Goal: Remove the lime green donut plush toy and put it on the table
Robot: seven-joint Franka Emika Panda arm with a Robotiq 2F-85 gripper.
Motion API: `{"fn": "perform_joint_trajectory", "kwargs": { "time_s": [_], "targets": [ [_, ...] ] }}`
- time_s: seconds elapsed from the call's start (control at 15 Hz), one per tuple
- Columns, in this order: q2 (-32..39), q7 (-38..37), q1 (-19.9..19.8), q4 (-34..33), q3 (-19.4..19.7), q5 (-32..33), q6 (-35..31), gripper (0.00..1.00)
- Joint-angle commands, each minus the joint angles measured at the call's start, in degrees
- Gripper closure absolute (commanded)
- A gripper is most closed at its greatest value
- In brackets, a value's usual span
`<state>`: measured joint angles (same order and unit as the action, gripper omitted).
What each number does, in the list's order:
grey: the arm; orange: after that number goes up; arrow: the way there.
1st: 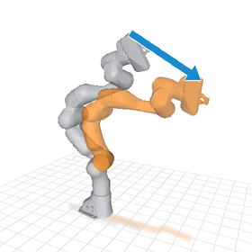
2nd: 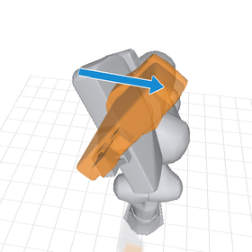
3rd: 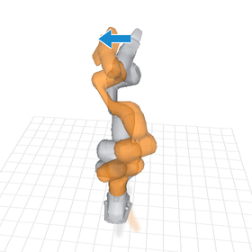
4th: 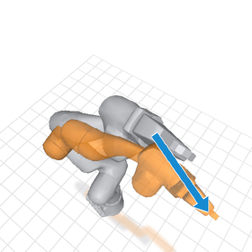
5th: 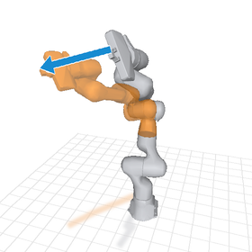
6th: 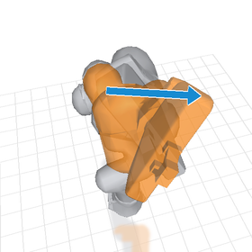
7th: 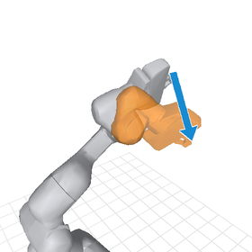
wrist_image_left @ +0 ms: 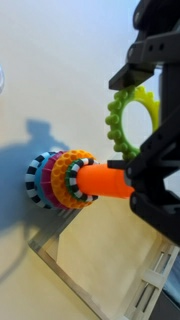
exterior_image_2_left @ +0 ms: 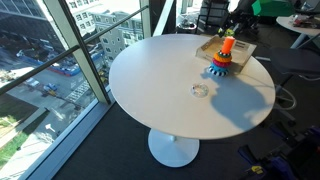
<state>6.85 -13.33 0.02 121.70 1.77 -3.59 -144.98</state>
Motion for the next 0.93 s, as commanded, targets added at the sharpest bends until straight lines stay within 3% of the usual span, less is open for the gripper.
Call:
{"fn": "perform_joint_trajectory", "kwargs": {
  "time_s": [0.0,0.4,0.87],
  "targets": [
    [-0.6,3.3,0.2,-0.4,-1.4,-1.6,5.3,0.55],
    [2.8,3.2,1.5,-1.2,-2.8,0.8,10.4,0.55],
    [8.0,-0.5,4.9,1.2,-2.5,7.6,4.1,0.55]
  ]
}}
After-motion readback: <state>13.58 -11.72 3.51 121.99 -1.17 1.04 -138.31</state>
